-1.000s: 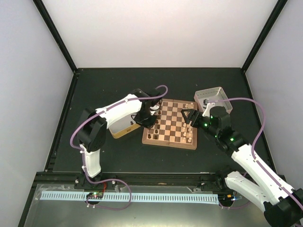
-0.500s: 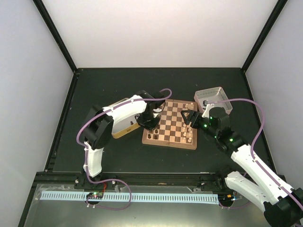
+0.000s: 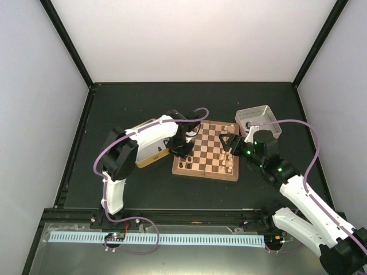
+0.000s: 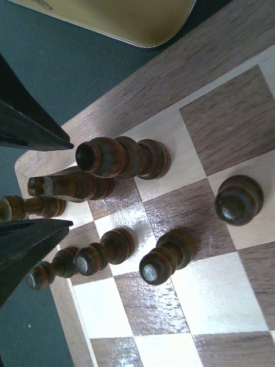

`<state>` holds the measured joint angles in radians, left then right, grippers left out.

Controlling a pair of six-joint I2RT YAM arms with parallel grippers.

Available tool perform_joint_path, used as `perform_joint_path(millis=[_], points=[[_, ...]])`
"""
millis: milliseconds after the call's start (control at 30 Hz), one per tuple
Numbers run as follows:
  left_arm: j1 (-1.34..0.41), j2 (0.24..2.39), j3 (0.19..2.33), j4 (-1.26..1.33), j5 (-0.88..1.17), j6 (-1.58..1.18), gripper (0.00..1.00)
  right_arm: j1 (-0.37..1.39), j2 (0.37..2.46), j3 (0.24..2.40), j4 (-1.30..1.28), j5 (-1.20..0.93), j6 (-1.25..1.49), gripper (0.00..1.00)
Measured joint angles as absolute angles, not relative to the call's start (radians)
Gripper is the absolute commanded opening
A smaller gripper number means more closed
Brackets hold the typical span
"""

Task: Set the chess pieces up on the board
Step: Place the chess piece on the chessboard, then adjust the storage box at the center of the board.

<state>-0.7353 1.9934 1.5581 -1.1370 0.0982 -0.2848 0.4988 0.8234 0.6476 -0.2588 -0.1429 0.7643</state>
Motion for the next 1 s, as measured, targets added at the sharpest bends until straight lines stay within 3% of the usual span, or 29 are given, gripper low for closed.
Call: perform_joint_path(millis=[200,400,567,833,1000], points=[[-0.729,1.934,1.560,-1.132,0.096,-0.289,0.41,0.499,0.825,0.649,-0.264,-0.148,0.764,0.76],[-0.651,1.705,1.437,-1.058,0.071,-0.306,0.42,0.499,0.863,0.683,-0.298,-0.160,0.759,0.76],[-0.500,1.591,1.302,-0.985,0.044,-0.317,0.50,0.499,0.911,0.736,-0.338,-0.168,0.744,0.76],[-0.377,1.671,1.303,-0.916,-0.127,-0.239,0.76,0.499,0.998,0.766,-0.359,-0.167,0.719,0.76],[-0.334,1.774,1.353,-0.848,-0.226,-0.141,0.80,0.498,1.090,0.768,-0.360,-0.165,0.695,0.75]])
